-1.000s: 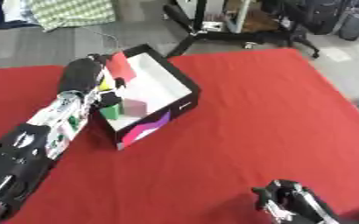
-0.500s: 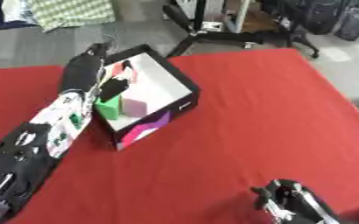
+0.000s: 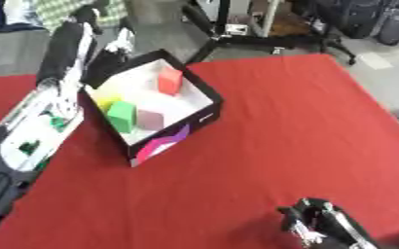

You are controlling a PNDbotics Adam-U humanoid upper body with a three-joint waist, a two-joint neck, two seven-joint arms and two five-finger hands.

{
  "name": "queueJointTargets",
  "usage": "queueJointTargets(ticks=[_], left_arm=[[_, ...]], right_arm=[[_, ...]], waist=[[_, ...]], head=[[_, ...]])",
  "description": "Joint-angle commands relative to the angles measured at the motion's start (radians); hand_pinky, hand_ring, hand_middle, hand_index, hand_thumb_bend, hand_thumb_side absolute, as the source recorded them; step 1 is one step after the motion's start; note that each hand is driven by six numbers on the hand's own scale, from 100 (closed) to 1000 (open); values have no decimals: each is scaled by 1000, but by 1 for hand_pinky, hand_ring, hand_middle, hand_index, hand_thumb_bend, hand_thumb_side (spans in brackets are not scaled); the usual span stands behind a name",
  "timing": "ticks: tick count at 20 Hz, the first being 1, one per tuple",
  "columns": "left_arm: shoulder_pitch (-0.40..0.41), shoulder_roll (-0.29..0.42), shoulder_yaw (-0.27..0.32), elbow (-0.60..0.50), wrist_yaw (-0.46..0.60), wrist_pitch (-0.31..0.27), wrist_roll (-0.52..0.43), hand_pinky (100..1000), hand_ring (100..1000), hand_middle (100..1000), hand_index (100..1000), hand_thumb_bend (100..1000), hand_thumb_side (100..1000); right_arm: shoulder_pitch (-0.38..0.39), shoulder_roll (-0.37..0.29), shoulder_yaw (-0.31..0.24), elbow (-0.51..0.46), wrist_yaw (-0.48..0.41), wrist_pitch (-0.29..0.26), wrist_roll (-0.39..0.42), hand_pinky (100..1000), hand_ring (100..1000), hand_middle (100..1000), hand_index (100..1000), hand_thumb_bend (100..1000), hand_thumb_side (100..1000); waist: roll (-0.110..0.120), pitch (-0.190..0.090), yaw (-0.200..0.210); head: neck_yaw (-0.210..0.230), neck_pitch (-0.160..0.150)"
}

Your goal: Pick up objects on the table and place them in the box.

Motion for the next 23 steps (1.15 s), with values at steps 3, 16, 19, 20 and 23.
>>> queueJointTargets(ticks=[3, 16, 19, 20, 23], left_arm=[[115, 177, 143, -317, 296, -123, 2, 745, 689, 780, 967, 100, 859], [619, -117, 198, -331, 372, -448, -41, 703, 608, 680, 924, 167, 993], [641, -197, 169, -331, 347, -368, -11, 696, 594, 656, 912, 169, 1000], [640, -207, 158, -331, 344, -355, -11, 696, 591, 656, 910, 169, 1000], [639, -225, 144, -331, 339, -342, -19, 695, 588, 651, 906, 172, 1000]], right_arm=[[3, -19, -13, -11, 1, -3, -11, 859, 469, 233, 462, 100, 198], [5, -24, -36, -16, -16, -14, -33, 859, 469, 234, 463, 100, 202], [9, -26, -39, -15, -21, -14, -36, 859, 469, 234, 463, 100, 219], [11, -28, -39, -15, -21, -15, -37, 859, 469, 234, 463, 100, 203], [12, -31, -41, -18, -29, -19, -39, 859, 469, 234, 464, 100, 209]], waist=[[17, -38, 6], [25, -61, 40], [25, -66, 44], [26, -69, 44], [26, -77, 46]], head=[[2, 7], [10, 41], [18, 47], [25, 53], [27, 54]])
